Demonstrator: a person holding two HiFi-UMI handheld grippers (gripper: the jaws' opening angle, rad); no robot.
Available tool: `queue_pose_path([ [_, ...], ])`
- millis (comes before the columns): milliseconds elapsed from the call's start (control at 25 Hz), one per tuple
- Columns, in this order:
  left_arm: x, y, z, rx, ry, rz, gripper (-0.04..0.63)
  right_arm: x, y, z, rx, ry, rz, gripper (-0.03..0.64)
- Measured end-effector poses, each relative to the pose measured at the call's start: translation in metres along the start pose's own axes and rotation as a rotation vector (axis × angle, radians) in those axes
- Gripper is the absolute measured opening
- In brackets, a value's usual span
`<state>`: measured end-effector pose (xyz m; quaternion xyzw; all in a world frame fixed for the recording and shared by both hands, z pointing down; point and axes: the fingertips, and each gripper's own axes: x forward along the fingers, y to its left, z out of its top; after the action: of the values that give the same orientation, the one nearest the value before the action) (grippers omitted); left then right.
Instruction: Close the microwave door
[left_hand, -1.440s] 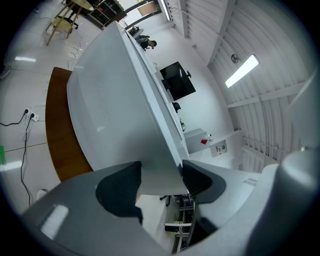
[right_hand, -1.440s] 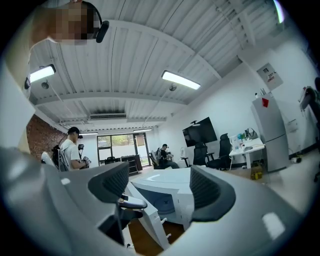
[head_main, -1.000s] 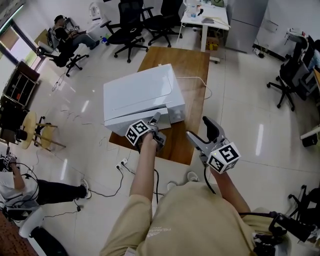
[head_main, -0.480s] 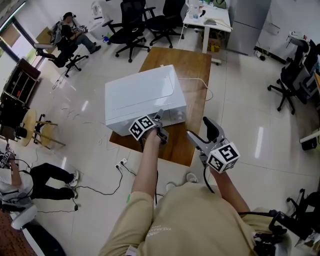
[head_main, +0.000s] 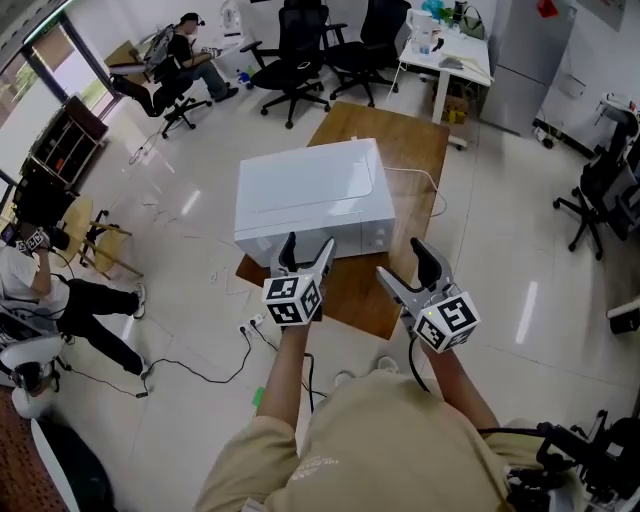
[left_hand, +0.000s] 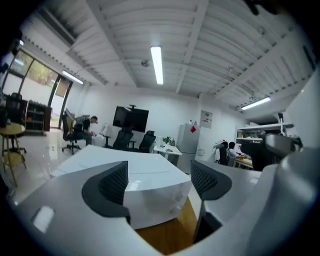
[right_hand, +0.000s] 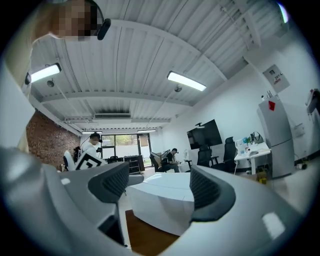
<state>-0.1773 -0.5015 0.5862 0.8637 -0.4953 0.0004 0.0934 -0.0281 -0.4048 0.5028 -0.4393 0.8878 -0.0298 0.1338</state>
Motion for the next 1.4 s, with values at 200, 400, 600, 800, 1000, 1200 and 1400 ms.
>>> queue_pose_path([
  [200,-0.074,0.001,0.04,0.197,-0.16,0.095,0.383,-0.004,0.002,0.014,-0.098,-0.045,-0.055,0.371],
  [400,-0.118,0.005,0.041,0.21,-0.21,0.158,0.391,0.001,0.01,0.015,-0.131,-0.054,-0.054,0.385],
  [600,-0.134,-0.006,0.041,0.248,-0.221,0.129,0.391,-0.004,0.034,0.005,-0.139,-0.03,-0.049,0.388],
  [800,-0.156,0.005,0.038,0.26,-0.237,0.087,0.391,-0.003,0.072,-0.016,-0.148,0.021,-0.071,0.388],
  [1000,-0.167,-0.007,0.025,0.253,-0.216,0.042,0.391,-0.024,0.087,-0.018,-0.146,0.057,-0.109,0.388],
  [1200,-0.195,-0.049,0.031,0.24,-0.227,0.044,0.39,-0.068,0.098,0.006,-0.139,0.017,-0.099,0.388],
  [1400,-0.237,-0.1,0.012,0.249,-0.26,0.085,0.39,-0.144,0.11,-0.004,-0.119,-0.03,-0.066,0.388],
])
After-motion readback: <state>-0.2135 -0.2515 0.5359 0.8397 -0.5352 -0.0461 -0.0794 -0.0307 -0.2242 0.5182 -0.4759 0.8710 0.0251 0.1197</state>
